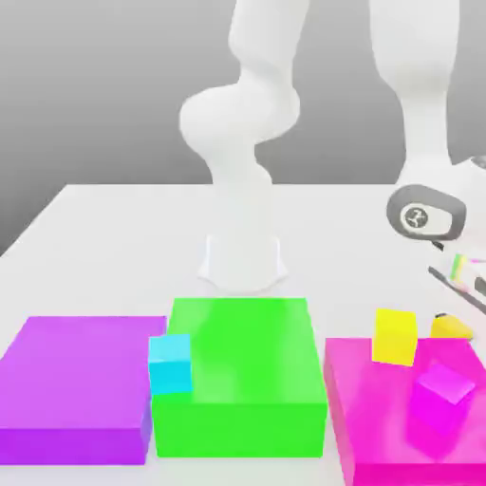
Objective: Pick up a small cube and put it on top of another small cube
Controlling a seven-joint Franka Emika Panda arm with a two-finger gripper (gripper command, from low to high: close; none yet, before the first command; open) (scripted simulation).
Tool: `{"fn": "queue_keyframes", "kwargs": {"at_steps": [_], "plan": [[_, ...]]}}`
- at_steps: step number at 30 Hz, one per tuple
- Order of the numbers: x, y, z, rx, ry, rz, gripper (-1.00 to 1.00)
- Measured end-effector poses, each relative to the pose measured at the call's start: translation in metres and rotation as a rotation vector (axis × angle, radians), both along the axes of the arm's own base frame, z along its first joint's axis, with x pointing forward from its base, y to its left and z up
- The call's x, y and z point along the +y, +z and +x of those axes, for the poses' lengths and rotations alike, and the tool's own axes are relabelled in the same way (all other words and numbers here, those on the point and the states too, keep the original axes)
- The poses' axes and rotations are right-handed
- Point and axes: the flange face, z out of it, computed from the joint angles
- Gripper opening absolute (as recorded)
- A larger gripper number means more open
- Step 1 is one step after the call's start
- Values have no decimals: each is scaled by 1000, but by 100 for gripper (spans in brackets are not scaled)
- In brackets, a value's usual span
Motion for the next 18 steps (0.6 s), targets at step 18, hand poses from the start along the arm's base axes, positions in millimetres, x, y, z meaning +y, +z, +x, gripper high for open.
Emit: {"fn": "queue_keyframes", "kwargs": {"at_steps": [18], "plan": [[39, 35, 48, -104, 334, -83, -100]]}}
